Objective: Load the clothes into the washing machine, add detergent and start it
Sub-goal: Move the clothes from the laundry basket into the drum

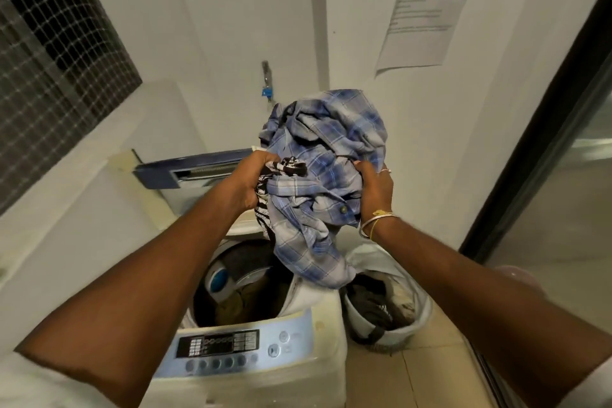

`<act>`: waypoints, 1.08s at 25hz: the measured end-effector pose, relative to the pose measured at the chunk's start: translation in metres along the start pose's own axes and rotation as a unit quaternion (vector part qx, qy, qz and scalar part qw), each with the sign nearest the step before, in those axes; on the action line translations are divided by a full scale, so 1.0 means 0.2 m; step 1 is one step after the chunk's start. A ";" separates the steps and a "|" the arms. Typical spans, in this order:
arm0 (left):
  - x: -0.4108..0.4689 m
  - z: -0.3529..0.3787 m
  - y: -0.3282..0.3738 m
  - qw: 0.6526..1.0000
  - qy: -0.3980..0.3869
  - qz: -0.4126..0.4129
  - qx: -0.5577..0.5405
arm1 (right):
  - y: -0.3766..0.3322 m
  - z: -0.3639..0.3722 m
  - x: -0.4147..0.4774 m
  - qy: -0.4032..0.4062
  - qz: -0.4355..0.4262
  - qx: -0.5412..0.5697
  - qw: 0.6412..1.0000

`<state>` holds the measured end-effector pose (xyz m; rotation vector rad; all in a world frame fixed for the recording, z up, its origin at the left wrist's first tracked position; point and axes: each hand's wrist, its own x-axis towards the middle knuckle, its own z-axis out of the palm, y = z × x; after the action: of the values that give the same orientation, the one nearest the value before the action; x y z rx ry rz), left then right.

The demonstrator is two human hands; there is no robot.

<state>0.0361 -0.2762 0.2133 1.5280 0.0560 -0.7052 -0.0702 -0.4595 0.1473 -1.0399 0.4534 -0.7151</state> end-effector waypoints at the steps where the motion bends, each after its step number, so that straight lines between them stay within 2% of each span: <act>1: -0.03 -0.09 -0.01 1.000 0.011 0.003 0.000 | 0.03 0.07 -0.05 -0.003 0.006 -0.003 1.000; 8: -0.06 -0.73 -0.17 0.993 0.112 0.044 -0.001 | 0.40 0.50 -0.34 -0.008 0.023 -0.048 0.999; 12: 0.05 -0.97 -0.34 0.981 0.166 0.085 0.049 | 0.73 0.61 -0.40 0.019 0.042 -0.137 0.990; 17: 0.33 -1.17 -0.68 0.979 0.149 0.092 0.107 | 1.21 0.58 -0.44 0.052 0.085 -0.253 0.962; 21: 0.52 -1.30 -1.00 0.973 0.090 0.116 0.178 | 1.48 0.54 -0.47 0.067 0.097 -0.325 0.938; 23: 0.63 -1.38 -1.18 0.965 0.069 0.105 0.230 | 1.56 0.53 -0.47 0.076 0.106 -0.355 0.926; 27: 0.72 -1.49 -1.39 0.943 0.079 0.052 0.318 | 1.68 0.48 -0.43 0.109 0.141 -0.426 0.887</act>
<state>0.1436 -0.0262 -0.1228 2.1897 -0.1467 -0.5358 0.0396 -0.2316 -0.1093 -1.6729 1.1565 -0.3511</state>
